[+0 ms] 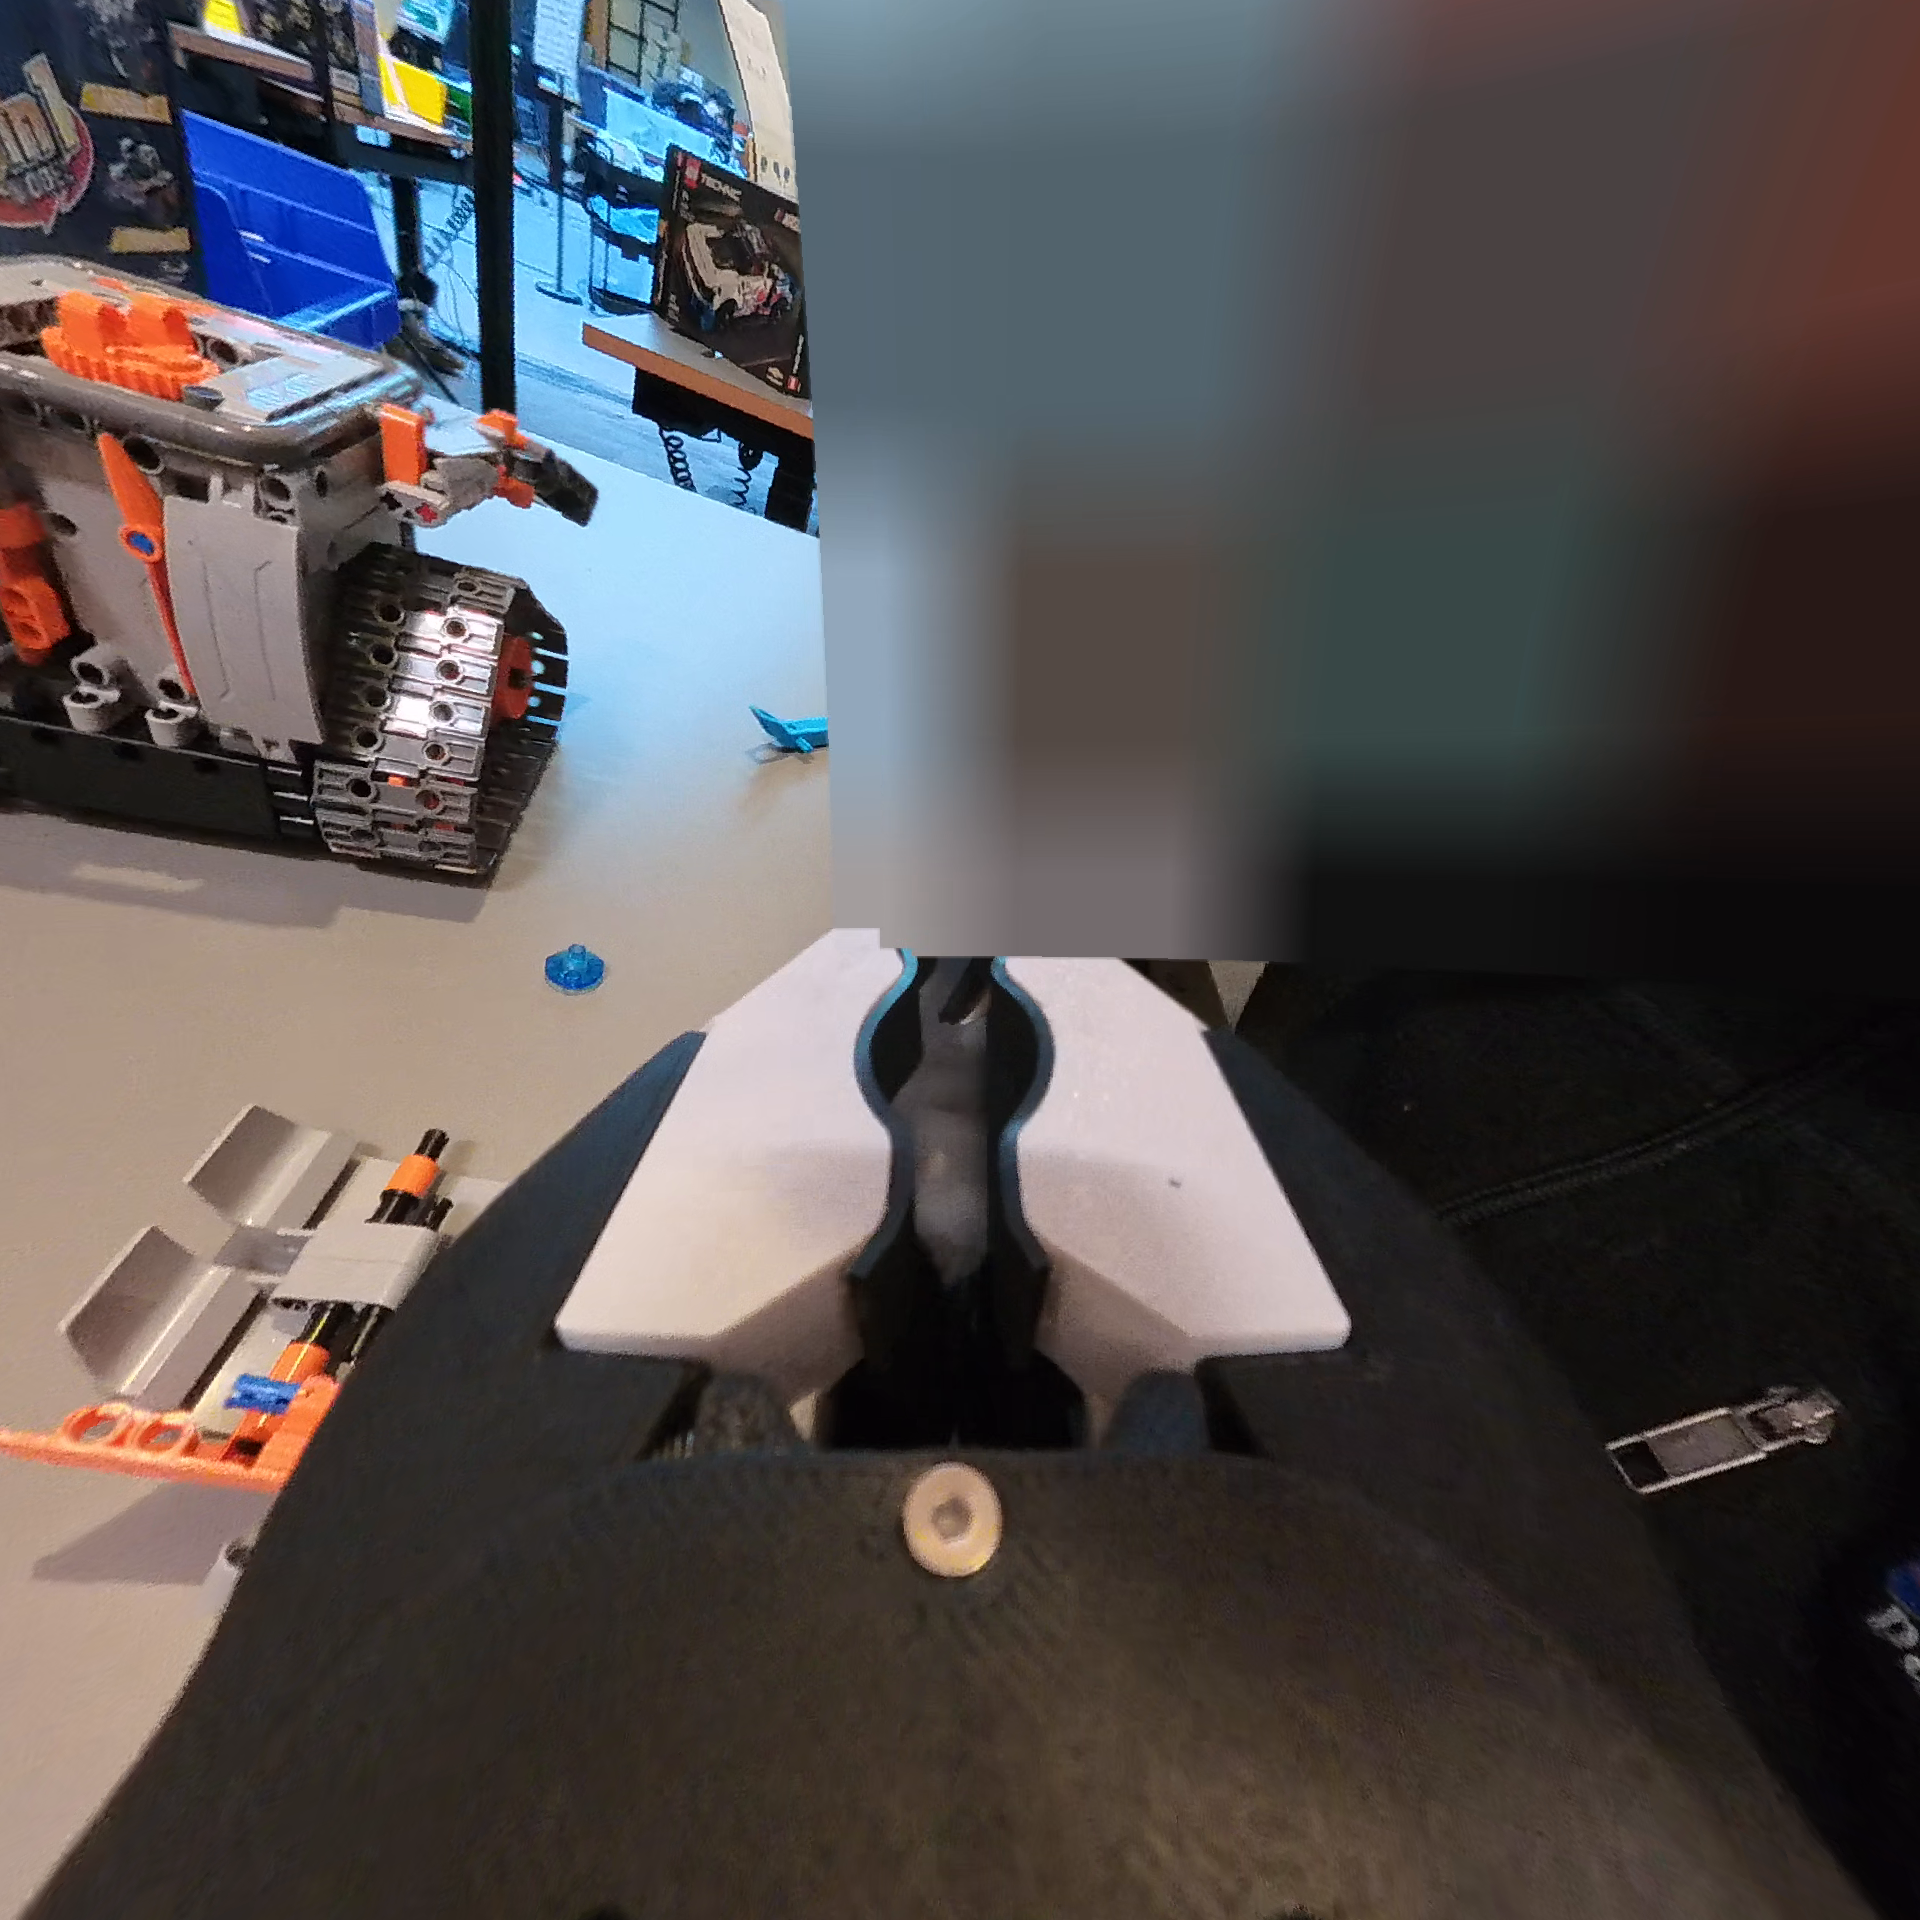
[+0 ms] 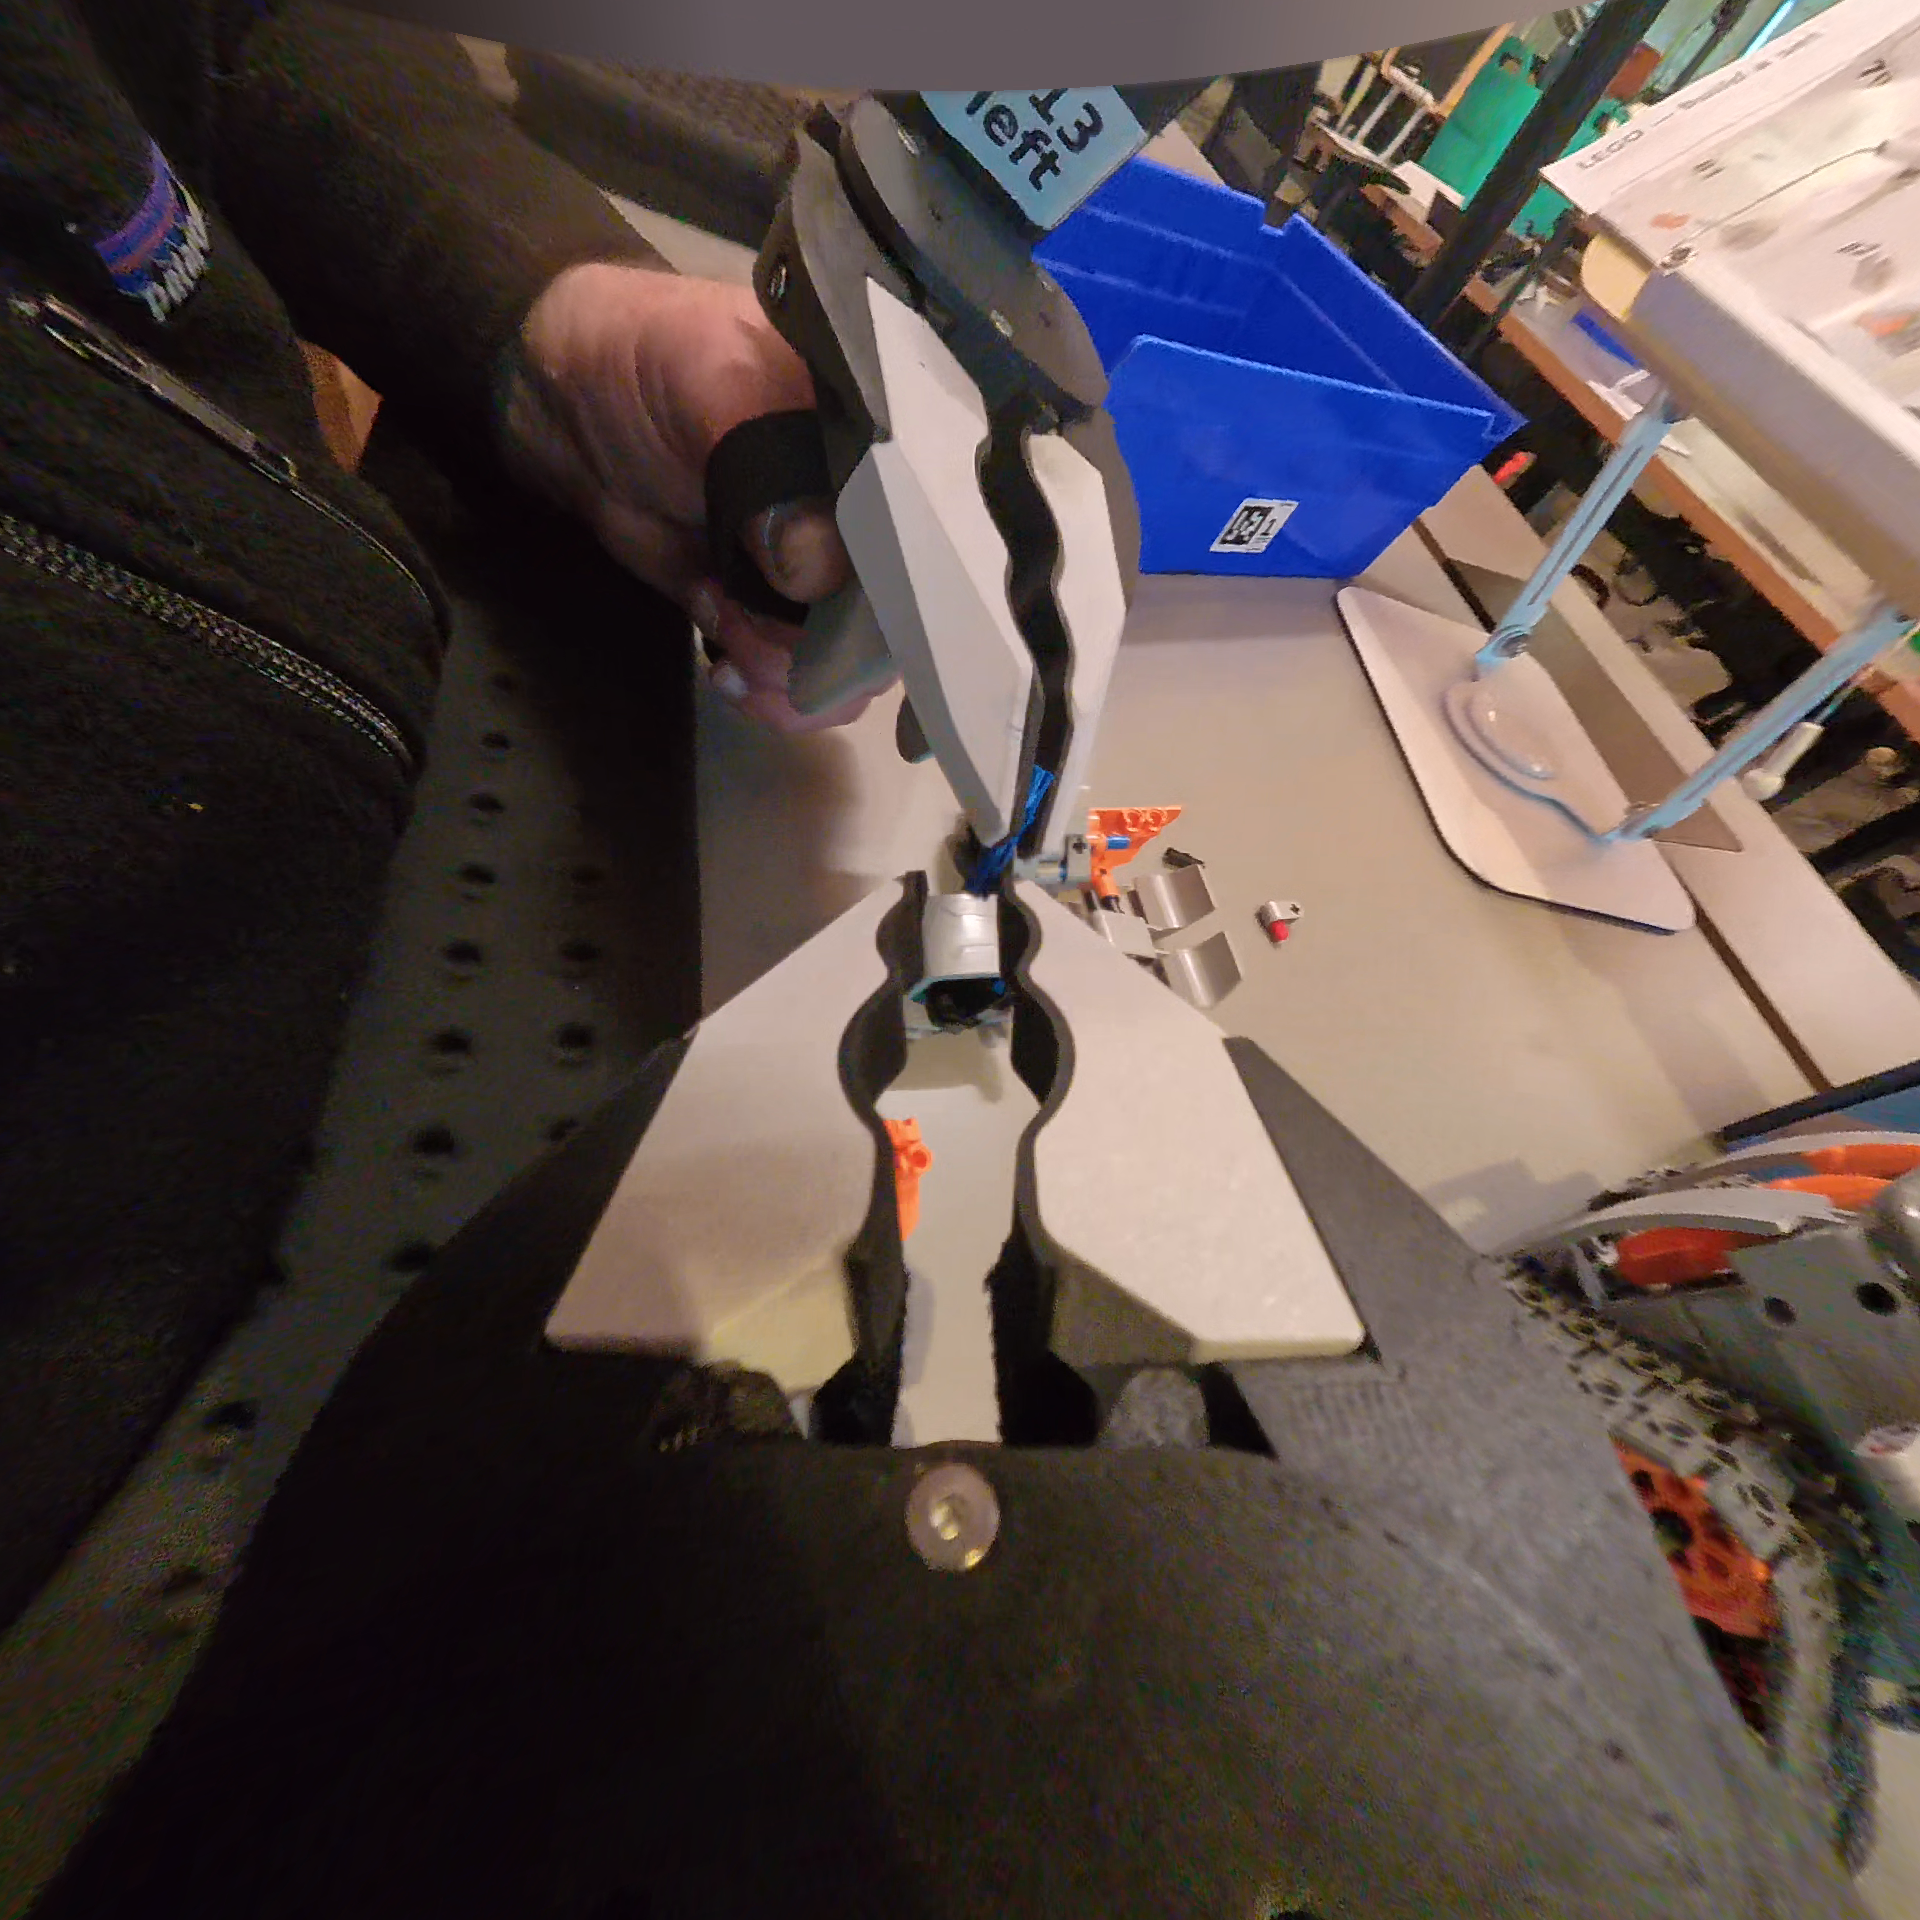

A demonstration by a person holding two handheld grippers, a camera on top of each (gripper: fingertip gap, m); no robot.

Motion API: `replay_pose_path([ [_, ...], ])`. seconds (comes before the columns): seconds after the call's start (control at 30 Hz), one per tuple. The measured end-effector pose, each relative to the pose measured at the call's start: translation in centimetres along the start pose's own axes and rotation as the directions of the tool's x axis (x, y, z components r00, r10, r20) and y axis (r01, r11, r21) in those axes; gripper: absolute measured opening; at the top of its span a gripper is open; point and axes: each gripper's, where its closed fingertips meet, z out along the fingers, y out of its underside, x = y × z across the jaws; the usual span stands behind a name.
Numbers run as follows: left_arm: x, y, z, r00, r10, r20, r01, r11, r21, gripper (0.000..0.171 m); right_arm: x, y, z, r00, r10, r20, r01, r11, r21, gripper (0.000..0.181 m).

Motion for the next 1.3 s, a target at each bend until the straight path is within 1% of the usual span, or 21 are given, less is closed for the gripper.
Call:
replay_pose_path([
  [0.07, 0.2, 0.2, 0.2, 1.0, 0.017, -0.005, -0.017, 1.0, -0.012, 0.003, 0.0, 0.0, 0.0, 1.0, 0.014, 0.008, -0.014, 1.0, 0.002, 0.005],
  [0.23, 0.2, 0.2, 0.3, 0.999, 0.033, 0.007, -0.033, 0.999, -0.014, 0.003, 0.1, 0.2, 0.0, 0.999, 0.036, 0.013, -0.036, 0.999, -0.002, 0.002],
  [0.53, 0.0, 0.3, 0.1, 0.998, 0.053, 0.02, -0.053, 0.998, -0.025, 0.003, 0.4, 0.3, -0.2, 0.999, 0.05, 0.011, -0.05, 0.999, 0.0, 0.001],
  [0.7, -0.5, 0.5, 0.1, 1.0, 0.015, 0.017, -0.015, 0.999, -0.029, 0.003, 0.7, 0.4, -0.3, 0.997, 0.081, 0.01, -0.081, 0.997, 0.005, 0.001],
  [0.97, -0.5, 0.5, 0.2, 1.0, 0.019, 0.019, -0.018, 0.999, -0.028, 0.003, 0.6, 0.6, -0.2, 0.997, 0.08, 0.014, -0.079, 0.997, -0.007, 0.001],
  [1.3, 0.1, 0.9, 0.6, 0.996, 0.088, 0.027, -0.086, 0.994, -0.064, 0.004, -0.4, 0.9, 0.3, 0.995, 0.074, 0.071, -0.072, 0.997, -0.022, 0.0],
])
